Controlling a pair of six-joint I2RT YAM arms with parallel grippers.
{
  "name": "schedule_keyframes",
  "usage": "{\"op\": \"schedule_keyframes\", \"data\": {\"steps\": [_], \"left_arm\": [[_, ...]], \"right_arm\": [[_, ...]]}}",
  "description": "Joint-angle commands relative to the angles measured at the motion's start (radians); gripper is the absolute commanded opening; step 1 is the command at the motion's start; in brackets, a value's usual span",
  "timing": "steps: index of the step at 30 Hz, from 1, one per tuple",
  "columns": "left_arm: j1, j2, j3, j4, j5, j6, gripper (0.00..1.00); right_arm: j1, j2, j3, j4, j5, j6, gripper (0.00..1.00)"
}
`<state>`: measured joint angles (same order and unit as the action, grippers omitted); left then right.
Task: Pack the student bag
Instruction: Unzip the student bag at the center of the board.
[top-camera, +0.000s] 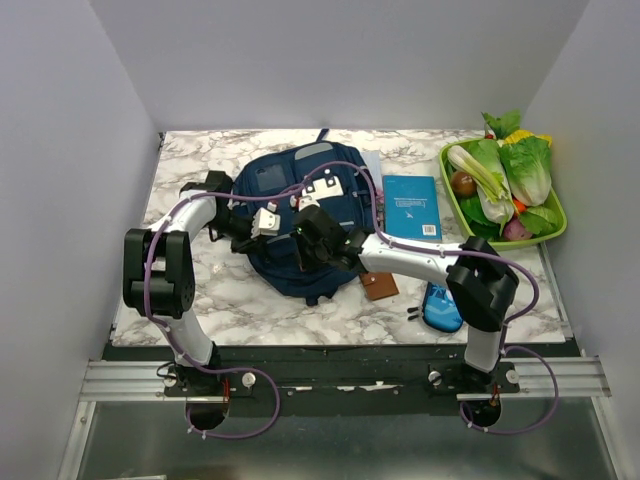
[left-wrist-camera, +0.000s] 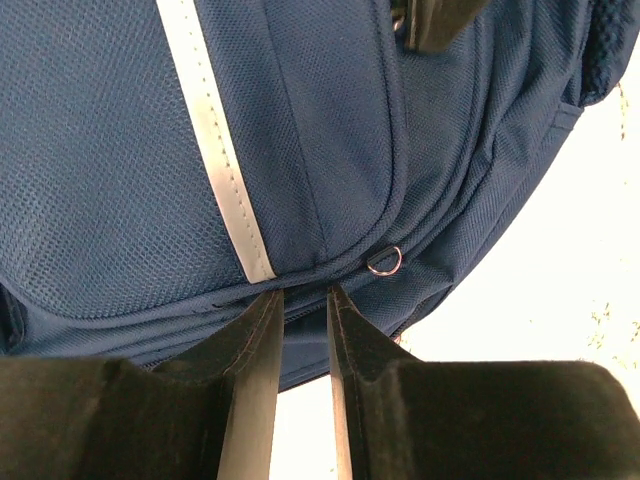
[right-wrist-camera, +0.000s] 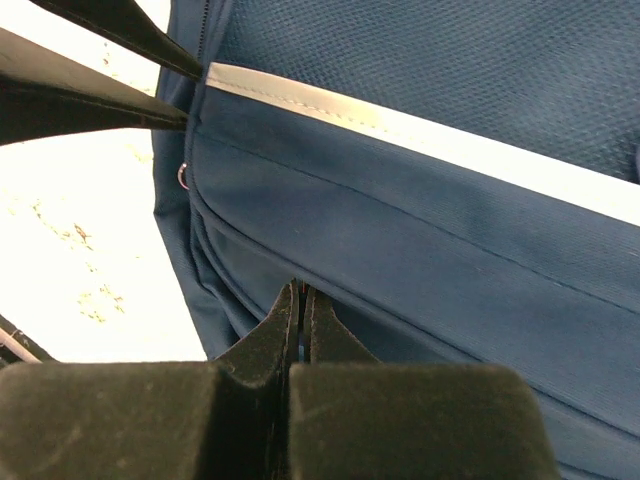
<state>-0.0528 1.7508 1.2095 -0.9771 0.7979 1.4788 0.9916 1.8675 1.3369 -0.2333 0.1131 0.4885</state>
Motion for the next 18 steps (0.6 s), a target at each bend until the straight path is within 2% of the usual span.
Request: {"op": "schedule_keyframes", "data": {"steps": [1, 15, 18], "left_arm": [[-0.065, -0.028, 0.033, -0.041, 0.168, 0.014, 0.32], [-0.068, -0.031, 0.096, -0.143, 0.285, -0.009, 0.31], [-0.064, -0.030, 0.110, -0.164, 0.284, -0.014, 0.31]], "right_arm": [[0.015, 0.033, 0.051, 0.104, -0.102, -0.008, 0.01], [0.039, 0.104, 0.080, 0.261, -0.296, -0.021, 0.01], [0.041, 0.101, 0.065, 0.267, -0.294, -0.019, 0.07]]}}
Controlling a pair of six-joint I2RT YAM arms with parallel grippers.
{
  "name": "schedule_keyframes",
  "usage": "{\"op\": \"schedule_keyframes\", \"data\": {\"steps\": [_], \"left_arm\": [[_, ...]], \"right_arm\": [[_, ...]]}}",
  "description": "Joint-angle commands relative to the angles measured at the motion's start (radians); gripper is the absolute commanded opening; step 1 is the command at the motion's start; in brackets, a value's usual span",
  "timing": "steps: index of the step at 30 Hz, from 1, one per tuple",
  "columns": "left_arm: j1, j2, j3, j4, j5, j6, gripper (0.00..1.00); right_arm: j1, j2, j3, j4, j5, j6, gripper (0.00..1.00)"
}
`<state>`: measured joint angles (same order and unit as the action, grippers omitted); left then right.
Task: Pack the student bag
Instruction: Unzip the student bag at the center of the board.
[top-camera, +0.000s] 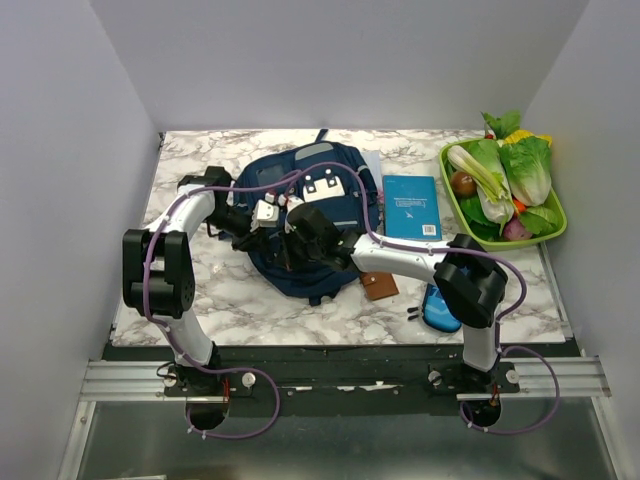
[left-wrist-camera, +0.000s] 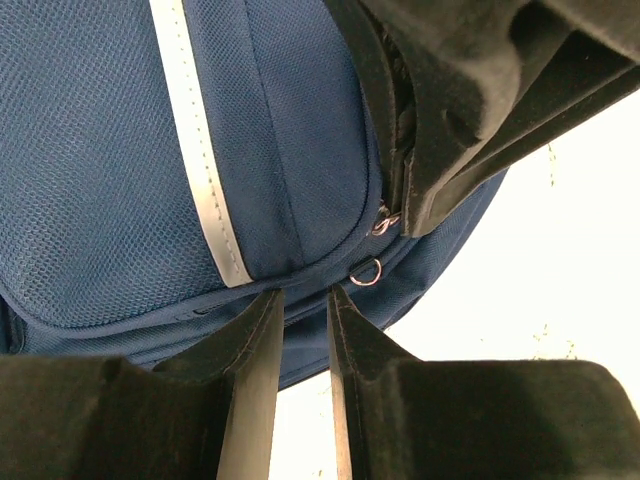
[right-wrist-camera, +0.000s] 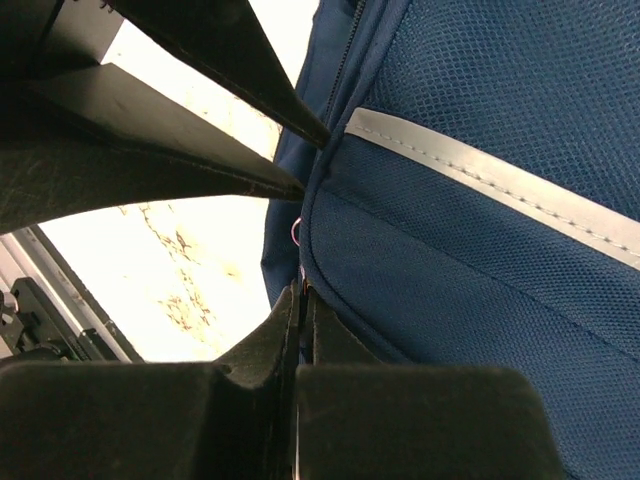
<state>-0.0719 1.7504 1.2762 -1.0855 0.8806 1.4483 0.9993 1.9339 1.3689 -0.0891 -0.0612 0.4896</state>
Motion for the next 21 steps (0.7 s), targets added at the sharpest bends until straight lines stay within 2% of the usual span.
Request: {"op": "schedule_keyframes", "data": {"steps": [1, 3, 4, 7, 9, 10, 13, 16, 18, 21], "left_arm": [[-0.037, -0.031, 0.055, -0.063, 0.196, 0.017, 0.31], [-0.013, -0.025, 0.072, -0.091, 0.208, 0.015, 0.31], [0.012, -0.020, 0.103, -0.106, 0.208, 0.015, 0.32], [0.056, 0.000, 0.187, -0.172, 0.212, 0.009, 0.33], [0.102, 0.001, 0.225, -0.209, 0.219, 0.006, 0.34], [0.110, -0.003, 0.239, -0.214, 0.219, 0.000, 0.35], [0.110, -0.044, 0.265, -0.169, 0.212, -0.089, 0.36], [0.075, -0.106, 0.226, -0.062, 0.178, -0.210, 0.36], [-0.033, -0.164, 0.177, 0.069, 0.135, -0.316, 0.37], [-0.130, -0.226, 0.060, 0.290, 0.042, -0.464, 0.37]], "right_arm": [[0.030, 0.024, 0.010, 0.124, -0.108, -0.017, 0.18], [0.027, -0.022, -0.020, 0.121, -0.080, -0.026, 0.32], [0.016, -0.045, -0.039, 0.121, -0.071, -0.025, 0.51], [-0.005, -0.153, -0.120, 0.111, -0.039, -0.043, 0.70], [-0.017, -0.222, -0.194, 0.104, -0.012, -0.049, 0.77], [-0.036, -0.286, -0.220, 0.103, -0.008, -0.048, 0.83], [-0.085, -0.396, -0.298, 0.091, -0.015, -0.034, 0.90], [-0.157, -0.478, -0.382, 0.003, 0.021, -0.003, 0.92], [-0.209, -0.556, -0.439, -0.017, 0.021, 0.039, 0.92], [-0.316, -0.653, -0.572, -0.021, 0.029, 0.070, 0.93]]}}
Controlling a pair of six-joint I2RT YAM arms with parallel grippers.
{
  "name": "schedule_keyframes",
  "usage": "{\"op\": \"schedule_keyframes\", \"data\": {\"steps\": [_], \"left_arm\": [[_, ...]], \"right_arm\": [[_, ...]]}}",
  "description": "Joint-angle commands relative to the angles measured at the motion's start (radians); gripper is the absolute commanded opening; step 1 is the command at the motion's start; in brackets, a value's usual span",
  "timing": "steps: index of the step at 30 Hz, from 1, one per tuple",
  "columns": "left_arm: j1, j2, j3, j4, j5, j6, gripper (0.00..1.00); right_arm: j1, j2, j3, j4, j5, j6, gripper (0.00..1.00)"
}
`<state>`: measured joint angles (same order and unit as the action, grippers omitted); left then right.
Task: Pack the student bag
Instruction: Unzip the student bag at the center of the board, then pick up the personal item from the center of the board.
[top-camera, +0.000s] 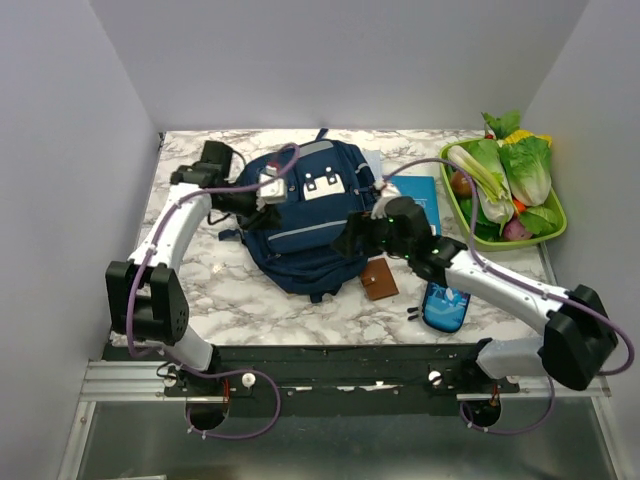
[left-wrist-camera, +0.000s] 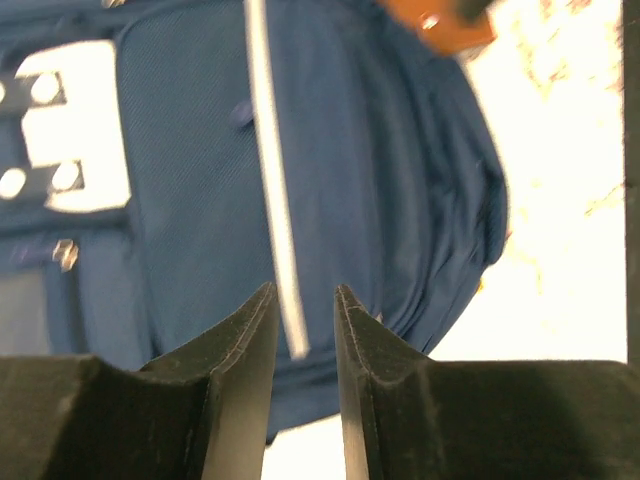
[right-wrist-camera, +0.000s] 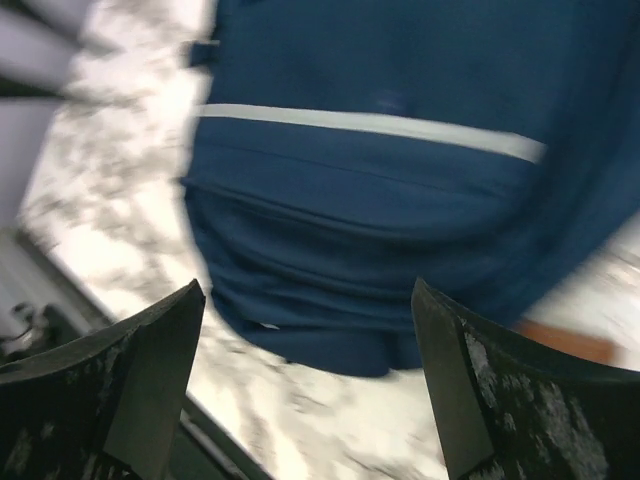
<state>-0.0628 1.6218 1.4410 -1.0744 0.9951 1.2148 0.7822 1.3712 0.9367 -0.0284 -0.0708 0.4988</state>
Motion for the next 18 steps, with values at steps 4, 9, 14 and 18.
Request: {"op": "schedule_keyframes", "data": {"steps": [4, 9, 14, 18], "left_arm": [[-0.279, -0.057, -0.143, 0.366, -0.160, -0.279, 0.39], [-0.357, -0.016, -0.197, 0.474, -0.277, -0.274, 0.44], [-0.394, 0.007, -0.208, 0.542, -0.366, -0.261, 0.45], [-0.402, 0.033, -0.202, 0.570, -0.434, -0.256, 0.45]], "right_arm": [[-0.207, -0.158, -0.234, -0.125, 0.065, 0.078, 0.93], [-0.259, -0.150, -0.292, -0.182, 0.098, 0.106, 0.93], [-0.296, -0.130, -0.332, -0.165, 0.075, 0.113, 0.92], [-0.302, -0.106, -0.361, -0.134, 0.013, 0.139, 0.91]]}}
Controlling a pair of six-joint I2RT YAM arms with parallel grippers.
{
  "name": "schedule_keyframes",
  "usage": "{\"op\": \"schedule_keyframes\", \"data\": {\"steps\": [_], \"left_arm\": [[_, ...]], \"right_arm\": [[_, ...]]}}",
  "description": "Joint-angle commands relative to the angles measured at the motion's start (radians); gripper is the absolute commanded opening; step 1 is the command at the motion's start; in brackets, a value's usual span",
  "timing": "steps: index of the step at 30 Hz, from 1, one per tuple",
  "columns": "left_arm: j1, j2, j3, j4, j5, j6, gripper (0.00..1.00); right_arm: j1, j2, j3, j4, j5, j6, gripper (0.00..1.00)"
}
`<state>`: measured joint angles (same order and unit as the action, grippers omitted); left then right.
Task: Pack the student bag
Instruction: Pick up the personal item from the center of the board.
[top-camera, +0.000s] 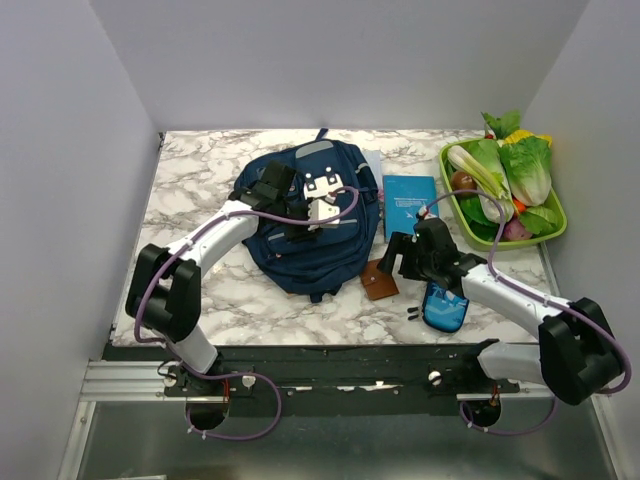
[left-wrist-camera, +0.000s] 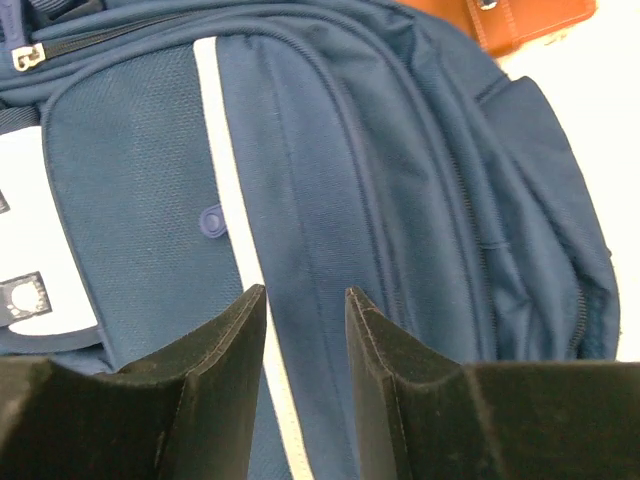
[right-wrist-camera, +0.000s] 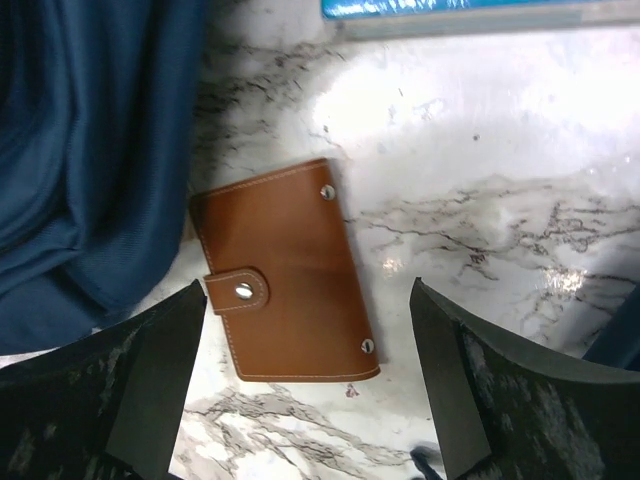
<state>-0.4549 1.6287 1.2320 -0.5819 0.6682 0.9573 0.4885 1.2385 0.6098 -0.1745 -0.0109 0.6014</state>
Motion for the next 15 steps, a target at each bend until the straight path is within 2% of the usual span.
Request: {"op": "schedule_keyframes", "data": {"steps": [1, 7, 15], "left_arm": [[-0.011, 0.033, 0.009, 0.077, -0.120, 0.003, 0.45], [-0.021, 0.065, -0.023, 0.123, -0.170, 0.029, 0.45], [-0.024, 0.091, -0.043, 0.200, -0.222, 0.020, 0.34]], "right_arm": [[-0.010, 0.036, -0.047, 0.020, -0.060, 0.043, 0.90], [-0.010, 0.113, -0.091, 0.105, -0.187, 0.118, 0.83], [-0.010, 0.131, -0.151, 0.257, -0.322, 0.233, 0.76]]}}
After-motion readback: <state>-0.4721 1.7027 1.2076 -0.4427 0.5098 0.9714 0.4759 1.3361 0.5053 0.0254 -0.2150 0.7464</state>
